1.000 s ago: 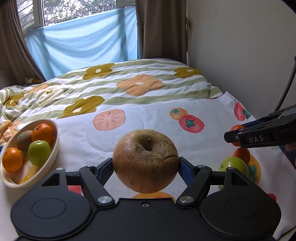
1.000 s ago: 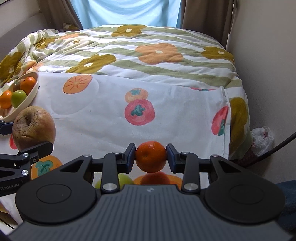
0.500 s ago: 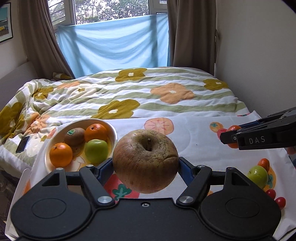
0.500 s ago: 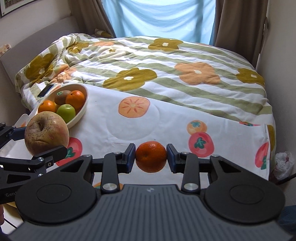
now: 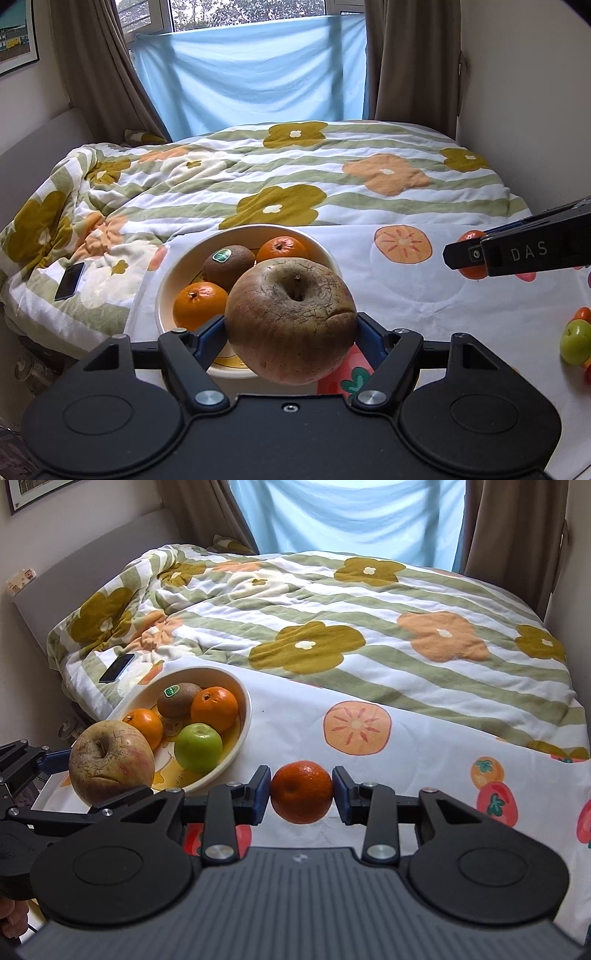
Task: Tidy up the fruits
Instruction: 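Carry the brown apple and orange into the white bowl and open both tools, then withdraw both tools from the bowl toward the green apple and tomatoes, then grasp the green apple with the left tool while the right tool grasps a red tomato, then carry the green apple and red tomato into the white bowl and open both tools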
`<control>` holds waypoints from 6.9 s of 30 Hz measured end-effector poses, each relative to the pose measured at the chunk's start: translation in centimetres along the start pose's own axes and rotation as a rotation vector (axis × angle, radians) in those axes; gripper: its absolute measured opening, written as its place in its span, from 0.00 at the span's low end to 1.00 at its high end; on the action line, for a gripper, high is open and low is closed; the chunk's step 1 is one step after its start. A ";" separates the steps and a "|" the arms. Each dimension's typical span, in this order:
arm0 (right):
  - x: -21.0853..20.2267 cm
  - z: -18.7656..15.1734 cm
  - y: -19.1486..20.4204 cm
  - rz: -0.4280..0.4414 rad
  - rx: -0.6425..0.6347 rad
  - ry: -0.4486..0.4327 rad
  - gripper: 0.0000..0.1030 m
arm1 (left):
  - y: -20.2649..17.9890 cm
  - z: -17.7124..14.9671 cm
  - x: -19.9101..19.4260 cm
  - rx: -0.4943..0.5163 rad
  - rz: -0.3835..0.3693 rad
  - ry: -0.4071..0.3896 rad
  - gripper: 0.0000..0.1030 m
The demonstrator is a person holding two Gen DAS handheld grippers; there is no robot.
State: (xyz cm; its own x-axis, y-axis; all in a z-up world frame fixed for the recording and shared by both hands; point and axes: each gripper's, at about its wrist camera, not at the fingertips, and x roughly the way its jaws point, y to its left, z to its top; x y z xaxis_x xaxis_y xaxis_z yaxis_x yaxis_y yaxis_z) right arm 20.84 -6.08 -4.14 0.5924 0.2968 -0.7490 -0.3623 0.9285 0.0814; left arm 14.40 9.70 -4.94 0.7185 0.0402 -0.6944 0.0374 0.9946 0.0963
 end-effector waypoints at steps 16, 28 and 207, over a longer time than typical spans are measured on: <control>5.9 2.6 5.7 -0.013 0.018 0.043 0.50 | 3.9 -0.8 5.9 0.118 -0.069 0.040 0.76; 6.4 4.0 7.0 -0.025 0.008 0.031 0.50 | 4.7 0.2 5.1 0.140 -0.092 -0.013 0.94; -8.9 -5.3 -0.3 -0.152 0.048 -0.116 0.47 | -4.1 1.4 -5.6 0.096 -0.150 -0.095 0.60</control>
State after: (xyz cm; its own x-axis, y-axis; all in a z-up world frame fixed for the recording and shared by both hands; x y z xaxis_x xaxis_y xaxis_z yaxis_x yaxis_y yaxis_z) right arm 11.88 -10.18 -0.95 0.7175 0.1732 -0.6747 -0.2288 0.9735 0.0066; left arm 11.17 5.24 -0.45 0.7616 -0.1217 -0.6365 0.2123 0.9749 0.0677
